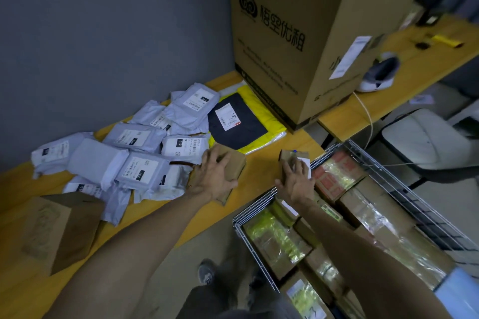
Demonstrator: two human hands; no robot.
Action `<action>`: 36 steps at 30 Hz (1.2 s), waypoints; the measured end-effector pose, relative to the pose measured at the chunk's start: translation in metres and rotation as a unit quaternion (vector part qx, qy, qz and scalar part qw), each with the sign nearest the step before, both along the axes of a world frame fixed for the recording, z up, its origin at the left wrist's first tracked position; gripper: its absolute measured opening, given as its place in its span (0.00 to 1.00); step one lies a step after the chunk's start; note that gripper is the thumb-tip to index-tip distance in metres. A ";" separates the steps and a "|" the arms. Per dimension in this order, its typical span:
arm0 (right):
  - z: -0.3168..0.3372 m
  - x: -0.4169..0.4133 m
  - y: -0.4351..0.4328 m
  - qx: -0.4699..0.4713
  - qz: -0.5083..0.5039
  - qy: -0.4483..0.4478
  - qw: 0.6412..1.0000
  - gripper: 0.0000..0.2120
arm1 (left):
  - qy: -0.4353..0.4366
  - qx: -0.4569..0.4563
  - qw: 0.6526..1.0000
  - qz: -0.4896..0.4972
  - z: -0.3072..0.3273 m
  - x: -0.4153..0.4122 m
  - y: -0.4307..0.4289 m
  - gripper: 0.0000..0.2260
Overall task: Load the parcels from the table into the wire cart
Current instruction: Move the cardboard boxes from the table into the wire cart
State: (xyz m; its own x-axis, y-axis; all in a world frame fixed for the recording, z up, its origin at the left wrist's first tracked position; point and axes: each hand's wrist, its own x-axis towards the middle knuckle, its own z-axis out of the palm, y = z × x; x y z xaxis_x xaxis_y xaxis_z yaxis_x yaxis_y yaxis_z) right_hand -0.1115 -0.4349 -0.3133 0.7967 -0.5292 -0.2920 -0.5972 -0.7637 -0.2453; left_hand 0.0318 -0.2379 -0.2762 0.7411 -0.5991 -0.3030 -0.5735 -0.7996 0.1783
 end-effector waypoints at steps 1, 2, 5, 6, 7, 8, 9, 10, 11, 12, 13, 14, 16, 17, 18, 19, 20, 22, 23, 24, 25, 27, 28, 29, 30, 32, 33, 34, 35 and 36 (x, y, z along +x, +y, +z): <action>0.006 -0.005 -0.002 -0.007 -0.001 -0.005 1.000 0.33 | -0.005 -0.004 1.000 -0.008 0.005 -0.001 -0.004 0.40; 0.011 -0.010 -0.005 -0.014 -0.003 -0.009 1.000 0.33 | -0.008 -0.009 1.000 -0.017 0.010 -0.003 -0.009 0.40; 0.028 -0.024 -0.014 -0.042 -0.027 -0.014 0.999 0.33 | -0.016 -0.031 0.998 -0.051 0.022 -0.006 -0.024 0.39; 0.034 -0.029 -0.016 -0.049 -0.044 -0.018 0.998 0.33 | -0.017 -0.039 0.997 -0.065 0.026 -0.007 -0.029 0.39; 0.041 -0.035 -0.017 -0.051 -0.064 -0.024 0.996 0.33 | -0.018 -0.046 0.996 -0.079 0.030 -0.009 -0.034 0.39; 0.046 -0.043 -0.018 -0.054 -0.085 -0.031 0.994 0.33 | -0.018 -0.050 0.994 -0.094 0.033 -0.011 -0.038 0.39; 0.052 -0.052 -0.017 -0.059 -0.104 -0.038 0.992 0.33 | -0.017 -0.055 0.992 -0.112 0.037 -0.014 -0.043 0.39; 0.058 -0.062 -0.015 -0.063 -0.123 -0.046 0.989 0.33 | -0.014 -0.061 0.990 -0.130 0.040 -0.017 -0.048 0.40; 0.063 -0.072 -0.012 -0.067 -0.141 -0.052 0.986 0.33 | -0.011 -0.068 0.986 -0.149 0.042 -0.021 -0.052 0.40; 0.067 -0.083 -0.008 -0.075 -0.158 -0.053 0.983 0.33 | -0.009 -0.074 0.983 -0.166 0.044 -0.025 -0.057 0.40; 0.071 -0.095 -0.004 -0.083 -0.175 -0.051 0.980 0.32 | -0.008 -0.079 0.980 -0.183 0.047 -0.031 -0.061 0.40; 0.074 -0.106 0.000 -0.088 -0.194 -0.049 0.976 0.32 | -0.007 -0.082 0.977 -0.198 0.047 -0.037 -0.065 0.40; 0.076 -0.129 0.010 -0.095 -0.235 -0.045 0.966 0.32 | -0.001 -0.088 0.971 -0.224 0.047 -0.052 -0.071 0.40; 0.076 -0.141 0.015 -0.100 -0.254 -0.042 0.961 0.32 | 0.004 -0.090 0.968 -0.236 0.046 -0.060 -0.073 0.40; 0.075 -0.153 0.021 -0.102 -0.270 -0.037 0.957 0.32 | 0.011 -0.089 0.964 -0.250 0.044 -0.068 -0.075 0.40; 0.075 -0.165 0.027 -0.101 -0.285 -0.034 0.953 0.32 | 0.018 -0.087 0.960 -0.266 0.042 -0.077 -0.075 0.40; 0.074 -0.178 0.034 -0.098 -0.301 -0.033 0.948 0.32 | 0.022 -0.086 0.955 -0.283 0.040 -0.086 -0.076 0.40; 0.071 -0.202 0.047 -0.098 -0.329 -0.028 0.939 0.32 | 0.030 -0.088 0.946 -0.310 0.036 -0.103 -0.079 0.40; 0.069 -0.214 0.052 -0.099 -0.340 -0.022 0.935 0.32 | 0.034 -0.088 0.942 -0.321 0.035 -0.112 -0.081 0.40; 0.069 -0.225 0.055 -0.103 -0.351 -0.013 0.931 0.32 | 0.038 -0.087 0.939 -0.330 0.034 -0.120 -0.084 0.40; 0.069 -0.235 0.058 -0.105 -0.362 -0.004 0.926 0.32 | 0.040 -0.086 0.935 -0.340 0.034 -0.129 -0.087 0.40; 0.069 -0.254 0.062 -0.105 -0.379 0.007 0.919 0.32 | 0.048 -0.089 0.928 -0.358 0.033 -0.146 -0.093 0.40; 0.068 -0.263 0.062 -0.104 -0.386 0.009 0.916 0.32 | 0.055 -0.093 0.924 -0.366 0.033 -0.154 -0.096 0.41; 0.067 -0.273 0.063 -0.103 -0.395 0.008 0.913 0.32 | 0.065 -0.095 0.920 -0.374 0.032 -0.164 -0.100 0.41; 0.066 -0.283 0.062 -0.101 -0.405 0.006 0.909 0.32 | 0.077 -0.095 0.918 -0.377 0.032 -0.174 -0.104 0.42; 0.062 -0.303 0.062 -0.095 -0.419 0.006 0.903 0.32 | 0.095 -0.085 0.916 -0.381 0.028 -0.195 -0.113 0.42; 0.060 -0.313 0.060 -0.090 -0.426 0.008 0.900 0.32 | 0.099 -0.081 0.915 -0.383 0.026 -0.206 -0.118 0.42; 0.058 -0.324 0.059 -0.085 -0.433 0.009 0.898 0.32 | 0.100 -0.081 0.913 -0.387 0.024 -0.217 -0.124 0.42; 0.055 -0.335 0.057 -0.079 -0.439 0.006 0.895 0.33 | 0.097 -0.080 0.911 -0.392 0.022 -0.227 -0.130 0.42; 0.053 -0.346 0.054 -0.076 -0.445 0.001 0.893 0.33 | 0.092 -0.077 0.910 -0.396 0.020 -0.238 -0.136 0.42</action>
